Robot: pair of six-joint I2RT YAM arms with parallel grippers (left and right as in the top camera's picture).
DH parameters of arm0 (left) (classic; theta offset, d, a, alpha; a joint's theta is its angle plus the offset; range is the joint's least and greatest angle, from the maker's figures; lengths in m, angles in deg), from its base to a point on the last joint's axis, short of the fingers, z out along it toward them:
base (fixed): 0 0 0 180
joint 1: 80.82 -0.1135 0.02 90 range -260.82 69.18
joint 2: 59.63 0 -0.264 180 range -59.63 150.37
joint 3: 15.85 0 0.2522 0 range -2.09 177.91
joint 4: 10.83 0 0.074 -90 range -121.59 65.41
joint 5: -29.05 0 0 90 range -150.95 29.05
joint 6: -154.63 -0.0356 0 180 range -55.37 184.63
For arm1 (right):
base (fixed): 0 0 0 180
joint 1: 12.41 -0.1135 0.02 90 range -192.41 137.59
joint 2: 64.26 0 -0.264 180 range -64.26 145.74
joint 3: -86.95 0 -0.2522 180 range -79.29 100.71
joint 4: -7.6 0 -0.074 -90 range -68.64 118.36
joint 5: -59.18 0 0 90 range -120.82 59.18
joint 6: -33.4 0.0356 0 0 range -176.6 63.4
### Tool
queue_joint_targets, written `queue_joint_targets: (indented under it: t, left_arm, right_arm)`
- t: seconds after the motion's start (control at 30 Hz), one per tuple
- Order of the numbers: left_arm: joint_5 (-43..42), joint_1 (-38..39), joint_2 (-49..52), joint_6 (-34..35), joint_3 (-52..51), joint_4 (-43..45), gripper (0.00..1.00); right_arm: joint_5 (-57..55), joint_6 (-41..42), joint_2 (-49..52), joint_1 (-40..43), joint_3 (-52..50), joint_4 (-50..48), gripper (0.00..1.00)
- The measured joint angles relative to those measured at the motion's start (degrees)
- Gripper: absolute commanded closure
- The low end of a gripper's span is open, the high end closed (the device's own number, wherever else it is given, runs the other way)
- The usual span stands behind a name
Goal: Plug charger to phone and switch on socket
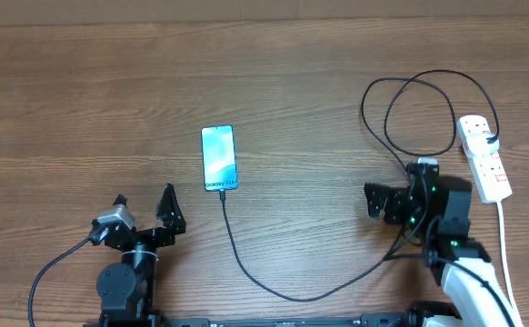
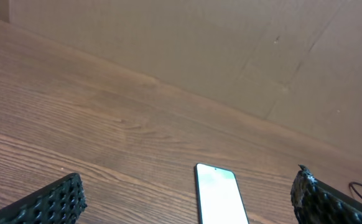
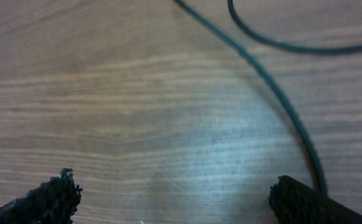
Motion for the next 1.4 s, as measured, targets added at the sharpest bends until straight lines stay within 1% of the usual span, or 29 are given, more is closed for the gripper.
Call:
queue_joint_targets:
  t: [0.17, 0.33, 0.5, 0.67, 0.77, 1.2, 1.4]
  left_arm:
    - [0.0, 0.0, 0.0, 0.0, 0.0, 0.04, 0.0]
    - [-0.02, 0.0, 0.0, 0.0, 0.0, 0.0, 0.0]
    - [0.0, 0.0, 0.0, 0.0, 0.0, 0.0, 0.0]
    - [0.0, 0.0, 0.0, 0.0, 0.0, 0.02, 0.01]
    - [0.0, 0.0, 0.0, 0.0, 0.0, 0.0, 0.0]
    - [-0.02, 0.0, 0.0, 0.0, 0.0, 0.0, 0.01]
    - [0.0, 0.0, 0.0, 0.0, 0.0, 0.0, 0.01]
  right_arm:
    - [-0.07, 1.29, -1.53, 0.0, -8.13, -10.58, 0.0]
    - [-0.04, 3.89, -4.46, 0.0, -12.81, -19.45, 0.0]
    - [-0.02, 5.01, -7.56, 0.0, -15.76, -21.97, 0.0]
    - [-0.04, 5.53, -11.3, 0.0, -16.98, -19.87, 0.0]
    - [-0.11, 5.62, -14.69, 0.0, -16.98, -16.61, 0.0]
    - [-0.85, 5.77, -33.46, 0.0, -16.98, -2.91, 0.0]
    - [-0.46, 5.75, -42.34, -0.33, -16.98, -2.62, 0.0]
